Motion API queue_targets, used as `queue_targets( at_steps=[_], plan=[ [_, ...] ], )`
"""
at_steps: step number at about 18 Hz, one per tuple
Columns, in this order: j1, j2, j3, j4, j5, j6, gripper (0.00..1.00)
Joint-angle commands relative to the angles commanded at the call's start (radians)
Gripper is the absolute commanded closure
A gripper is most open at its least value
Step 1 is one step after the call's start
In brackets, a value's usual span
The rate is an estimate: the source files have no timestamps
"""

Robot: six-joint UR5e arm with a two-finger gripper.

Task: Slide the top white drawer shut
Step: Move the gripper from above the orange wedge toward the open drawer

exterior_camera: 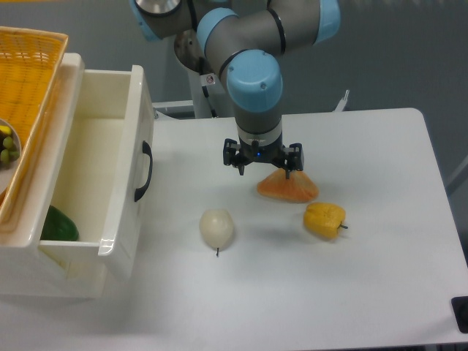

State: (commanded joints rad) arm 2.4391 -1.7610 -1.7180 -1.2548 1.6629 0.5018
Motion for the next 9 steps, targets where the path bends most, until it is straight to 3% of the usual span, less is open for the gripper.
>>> queue_targets(
  at_steps=[2,5,9],
  plan=[
    [-0.002,0.0,0.0,0.0,-0.008,-0.012,0.0],
    [0.0,-0.005,0.006,0.005,-0.079,-0.152,0.0],
    [-0.009,-0.017,0.012,0.002,-0.133,-0.167,0.0]
  ],
)
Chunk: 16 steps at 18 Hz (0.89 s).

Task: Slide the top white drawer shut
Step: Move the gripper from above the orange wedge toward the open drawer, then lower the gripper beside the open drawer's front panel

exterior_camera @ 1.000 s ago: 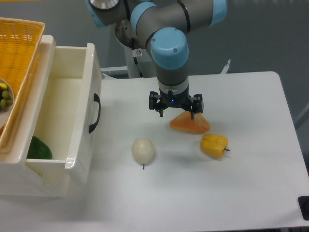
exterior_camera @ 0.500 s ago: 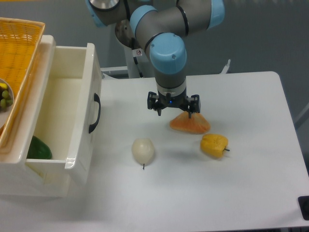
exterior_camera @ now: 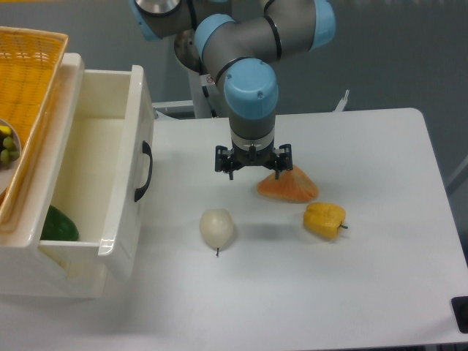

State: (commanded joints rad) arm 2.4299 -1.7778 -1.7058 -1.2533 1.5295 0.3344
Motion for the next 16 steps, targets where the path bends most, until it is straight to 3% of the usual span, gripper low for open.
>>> queue_targets(
  at_steps=[16],
  plan=[
    [-0.104,-0.035,-0.005,0.0,-0.002,0.0,0.0]
  ],
)
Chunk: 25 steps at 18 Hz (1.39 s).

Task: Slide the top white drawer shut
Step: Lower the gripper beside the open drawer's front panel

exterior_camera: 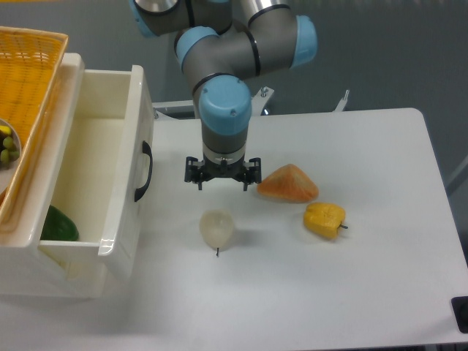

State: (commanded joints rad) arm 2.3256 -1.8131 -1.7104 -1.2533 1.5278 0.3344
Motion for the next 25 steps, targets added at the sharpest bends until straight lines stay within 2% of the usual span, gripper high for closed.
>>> queue_targets(
  at_steps=[25],
  plan=[
    [-0.092,-0.015,0.011,0.006,-0.009,-0.005,0.0]
  ],
)
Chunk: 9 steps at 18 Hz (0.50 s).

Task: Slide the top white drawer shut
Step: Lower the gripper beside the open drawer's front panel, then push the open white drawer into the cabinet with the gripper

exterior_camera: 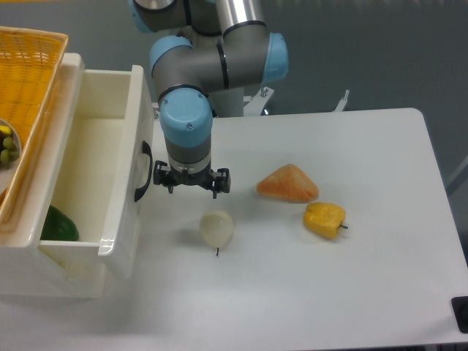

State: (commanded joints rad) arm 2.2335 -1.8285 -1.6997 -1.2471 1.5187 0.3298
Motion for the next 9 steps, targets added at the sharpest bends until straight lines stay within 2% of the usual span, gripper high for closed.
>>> queue_targets(
  at_steps=[9],
  plan=[
    [-0.031,-0.003,0.012,0.0,0.0,-0.025,0.0]
  ],
)
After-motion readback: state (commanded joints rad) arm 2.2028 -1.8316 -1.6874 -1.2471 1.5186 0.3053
